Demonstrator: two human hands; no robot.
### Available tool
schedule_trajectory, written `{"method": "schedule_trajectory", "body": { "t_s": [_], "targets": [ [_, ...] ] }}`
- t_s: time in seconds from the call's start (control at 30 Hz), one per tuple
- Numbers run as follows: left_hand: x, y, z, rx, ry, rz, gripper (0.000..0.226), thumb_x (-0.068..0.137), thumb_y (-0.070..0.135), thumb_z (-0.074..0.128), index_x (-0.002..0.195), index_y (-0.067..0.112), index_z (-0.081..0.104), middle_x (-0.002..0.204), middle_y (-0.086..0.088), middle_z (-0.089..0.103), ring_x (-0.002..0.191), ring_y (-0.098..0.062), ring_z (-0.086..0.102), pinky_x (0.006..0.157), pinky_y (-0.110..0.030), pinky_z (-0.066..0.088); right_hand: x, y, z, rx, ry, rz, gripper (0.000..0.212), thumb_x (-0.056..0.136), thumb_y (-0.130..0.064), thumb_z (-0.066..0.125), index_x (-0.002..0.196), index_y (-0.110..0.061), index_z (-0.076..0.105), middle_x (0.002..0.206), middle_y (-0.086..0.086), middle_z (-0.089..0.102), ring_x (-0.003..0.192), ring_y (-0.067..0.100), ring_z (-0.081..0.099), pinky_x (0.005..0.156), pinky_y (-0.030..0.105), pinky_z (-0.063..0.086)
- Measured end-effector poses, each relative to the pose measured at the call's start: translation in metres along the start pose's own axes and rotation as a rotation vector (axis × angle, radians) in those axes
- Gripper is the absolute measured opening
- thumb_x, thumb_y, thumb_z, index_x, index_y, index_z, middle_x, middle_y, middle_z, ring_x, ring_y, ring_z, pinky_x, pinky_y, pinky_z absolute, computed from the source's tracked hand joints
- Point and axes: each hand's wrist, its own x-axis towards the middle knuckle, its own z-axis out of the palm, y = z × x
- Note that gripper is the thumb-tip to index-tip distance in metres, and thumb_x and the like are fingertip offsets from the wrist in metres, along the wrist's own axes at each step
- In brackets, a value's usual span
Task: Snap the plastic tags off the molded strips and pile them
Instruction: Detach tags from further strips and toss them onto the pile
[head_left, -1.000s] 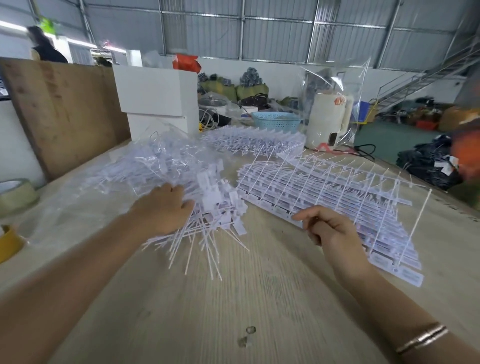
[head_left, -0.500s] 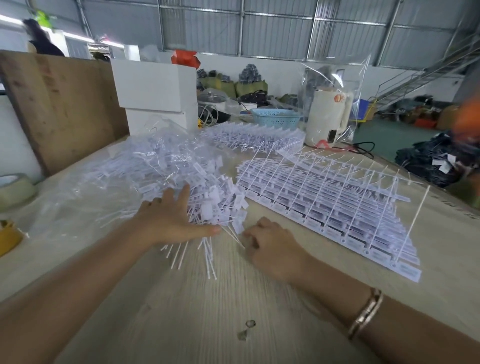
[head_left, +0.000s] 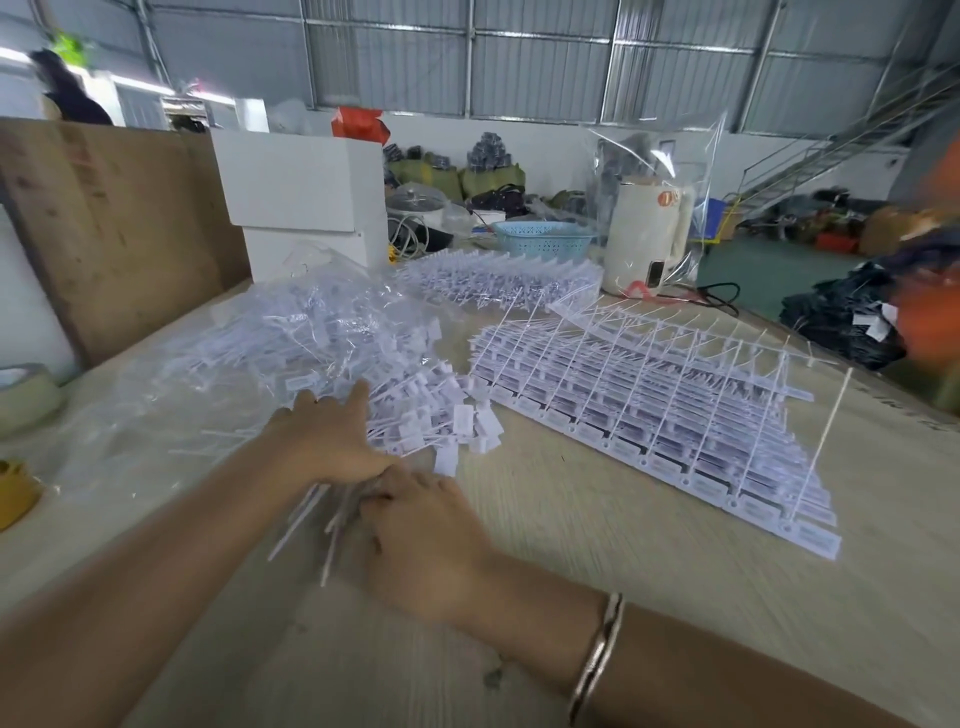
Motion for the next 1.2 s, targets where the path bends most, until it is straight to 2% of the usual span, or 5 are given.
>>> {"method": "schedule_trajectory", "body": {
  "t_s": [0.2, 0.57, 0.77, 0.93, 1.2],
  "targets": [
    [-0.007, -0.013, 0.0, 0.039, -0.049, 0.045, 0.144, 0.031, 0.102, 0.032, 0.142, 0.032, -0.027, 0.158, -0.007, -0.005, 0.144, -0.031, 0.003, 0.111, -0.047, 0.011, -0.001, 0.055, -0.002, -0.126, 0.315, 0.004, 0.034, 0.087, -0.034, 0.052, 0.117, -0.018, 0.051, 0.121, 0.002, 0.041, 0.112, 0.021, 0.038, 0.093, 0.033, 0.027],
    [-0.002, -0.038, -0.012, 0.079, -0.066, 0.261, 0.112, 0.08, 0.035, 0.069, 0.141, 0.036, -0.026, 0.155, -0.004, 0.022, 0.137, -0.024, 0.027, 0.108, -0.037, 0.017, 0.033, 0.103, -0.013, -0.332, 0.159, 0.021, 0.058, 0.093, -0.026, 0.045, 0.146, -0.024, 0.021, 0.147, 0.0, 0.031, 0.133, 0.022, 0.033, 0.107, 0.042, 0.016],
    [0.003, -0.036, -0.003, -0.02, 0.016, 0.229, 0.115, 0.07, 0.066, 0.065, 0.141, 0.043, -0.022, 0.155, 0.005, -0.022, 0.144, -0.022, -0.009, 0.114, -0.042, 0.002, 0.039, 0.094, 0.005, -0.263, 0.157, -0.024, 0.067, 0.097, -0.041, 0.039, 0.149, -0.029, -0.001, 0.158, 0.001, -0.003, 0.144, 0.023, 0.002, 0.114, 0.048, 0.003],
    [0.017, -0.034, 0.004, -0.048, 0.021, 0.272, 0.1, 0.085, 0.053, 0.056, 0.139, 0.042, -0.028, 0.158, 0.0, -0.01, 0.145, -0.026, 0.005, 0.114, -0.041, 0.018, 0.044, 0.098, 0.005, -0.103, 0.027, -0.028, 0.064, 0.1, -0.041, 0.032, 0.149, -0.031, -0.008, 0.158, -0.001, -0.007, 0.144, 0.018, 0.0, 0.117, 0.043, 0.001],
    [0.007, -0.024, 0.011, -0.03, 0.189, 0.275, 0.104, 0.081, 0.064, 0.046, 0.121, 0.04, -0.046, 0.151, 0.007, -0.033, 0.142, -0.017, -0.02, 0.114, -0.038, -0.003, -0.006, 0.124, -0.031, -0.196, 0.313, -0.017, 0.036, 0.094, -0.03, 0.045, 0.128, -0.024, 0.052, 0.134, -0.001, 0.047, 0.122, 0.019, 0.044, 0.097, 0.035, 0.025]
  ]
}}
